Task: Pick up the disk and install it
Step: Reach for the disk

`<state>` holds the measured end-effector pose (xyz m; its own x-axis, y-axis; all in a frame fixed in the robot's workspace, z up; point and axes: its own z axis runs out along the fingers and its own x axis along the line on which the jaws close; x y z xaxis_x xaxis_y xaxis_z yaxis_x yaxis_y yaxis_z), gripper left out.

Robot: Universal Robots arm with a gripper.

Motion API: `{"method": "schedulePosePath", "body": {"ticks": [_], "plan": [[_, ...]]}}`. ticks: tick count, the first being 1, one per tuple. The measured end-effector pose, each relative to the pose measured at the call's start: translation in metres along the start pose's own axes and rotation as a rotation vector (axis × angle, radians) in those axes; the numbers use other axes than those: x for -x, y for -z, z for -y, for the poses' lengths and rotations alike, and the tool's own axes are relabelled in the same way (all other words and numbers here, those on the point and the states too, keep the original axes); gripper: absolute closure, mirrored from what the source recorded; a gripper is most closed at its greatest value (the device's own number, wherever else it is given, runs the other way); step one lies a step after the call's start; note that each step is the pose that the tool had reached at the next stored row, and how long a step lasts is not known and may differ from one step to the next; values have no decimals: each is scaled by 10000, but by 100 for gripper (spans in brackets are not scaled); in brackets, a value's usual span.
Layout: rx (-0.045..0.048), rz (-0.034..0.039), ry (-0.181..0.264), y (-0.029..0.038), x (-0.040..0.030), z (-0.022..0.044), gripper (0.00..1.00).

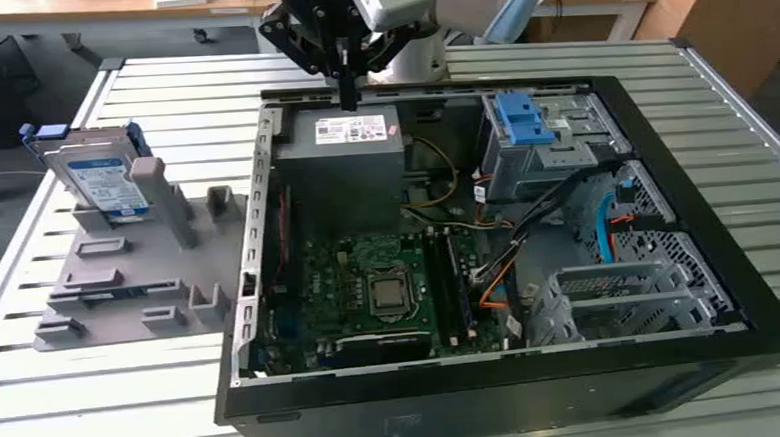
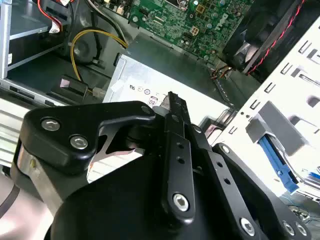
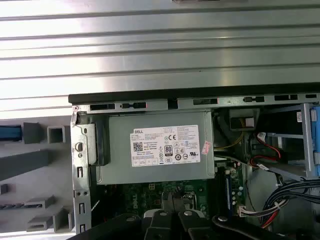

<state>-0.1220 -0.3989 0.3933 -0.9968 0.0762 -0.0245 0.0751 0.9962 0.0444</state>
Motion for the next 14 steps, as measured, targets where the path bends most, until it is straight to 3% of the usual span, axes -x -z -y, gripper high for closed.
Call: {"method": "schedulePosePath", "body": {"ticks": [14], "plan": [[0,-1,0,0,-37,3,89]]}}
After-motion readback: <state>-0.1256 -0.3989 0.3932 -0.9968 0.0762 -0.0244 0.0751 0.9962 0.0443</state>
